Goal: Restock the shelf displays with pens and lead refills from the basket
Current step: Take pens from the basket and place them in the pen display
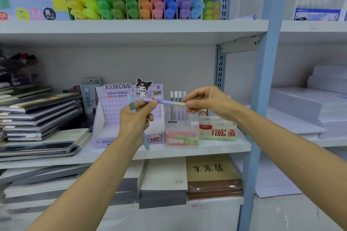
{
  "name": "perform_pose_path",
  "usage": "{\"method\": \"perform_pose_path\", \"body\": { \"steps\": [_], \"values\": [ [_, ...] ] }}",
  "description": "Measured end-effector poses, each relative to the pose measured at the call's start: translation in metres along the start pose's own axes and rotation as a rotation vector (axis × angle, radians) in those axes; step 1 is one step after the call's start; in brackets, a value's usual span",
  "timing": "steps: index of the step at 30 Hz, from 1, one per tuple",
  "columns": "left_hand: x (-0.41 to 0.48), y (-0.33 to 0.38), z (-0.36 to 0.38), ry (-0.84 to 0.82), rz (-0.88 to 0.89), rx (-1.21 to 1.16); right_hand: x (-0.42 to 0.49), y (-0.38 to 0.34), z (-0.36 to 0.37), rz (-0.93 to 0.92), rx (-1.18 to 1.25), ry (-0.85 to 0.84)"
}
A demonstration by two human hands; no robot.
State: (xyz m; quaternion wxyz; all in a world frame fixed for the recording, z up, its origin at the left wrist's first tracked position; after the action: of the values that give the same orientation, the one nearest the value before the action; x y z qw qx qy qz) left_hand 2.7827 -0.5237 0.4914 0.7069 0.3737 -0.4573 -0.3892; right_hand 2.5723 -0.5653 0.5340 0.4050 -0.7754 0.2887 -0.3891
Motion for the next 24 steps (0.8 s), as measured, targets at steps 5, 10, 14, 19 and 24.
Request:
{"method": "perform_pose_path", "body": {
  "steps": [5, 10, 14, 19, 24],
  "values": [
    [-0.007, -0.002, 0.017, 0.011, -0.012, -0.116, -0.005, 0.002, 0.016, 0.021, -0.159, -0.062],
    [-0.008, 0.012, 0.025, 0.012, 0.113, 0.001, -0.002, -0.021, 0.013, -0.109, -0.192, 0.07],
    [-0.011, 0.028, 0.048, -0.054, 0.257, 0.146, 0.009, -0.055, 0.022, -0.266, -0.218, 0.153],
    [-0.003, 0.036, 0.055, -0.098, 0.238, 0.224, 0.016, -0.07, 0.008, -0.33, -0.207, 0.317],
    [0.002, 0.006, 0.046, -0.157, -0.109, 0.051, 0.011, -0.048, -0.042, -0.253, -0.21, 0.612]
  ]
}}
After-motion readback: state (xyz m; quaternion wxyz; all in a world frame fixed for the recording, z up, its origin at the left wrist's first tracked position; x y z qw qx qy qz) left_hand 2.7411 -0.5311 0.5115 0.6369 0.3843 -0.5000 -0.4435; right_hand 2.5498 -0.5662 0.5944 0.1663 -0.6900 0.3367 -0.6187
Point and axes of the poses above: each hand's wrist, its own x-axis towards the middle knuckle, its own z-axis out of the palm, y = z × x, the point moved 7 cm from there along x, towards the middle knuckle, and after that the axes turned 1 degree about -y, right-handed, at the moved point
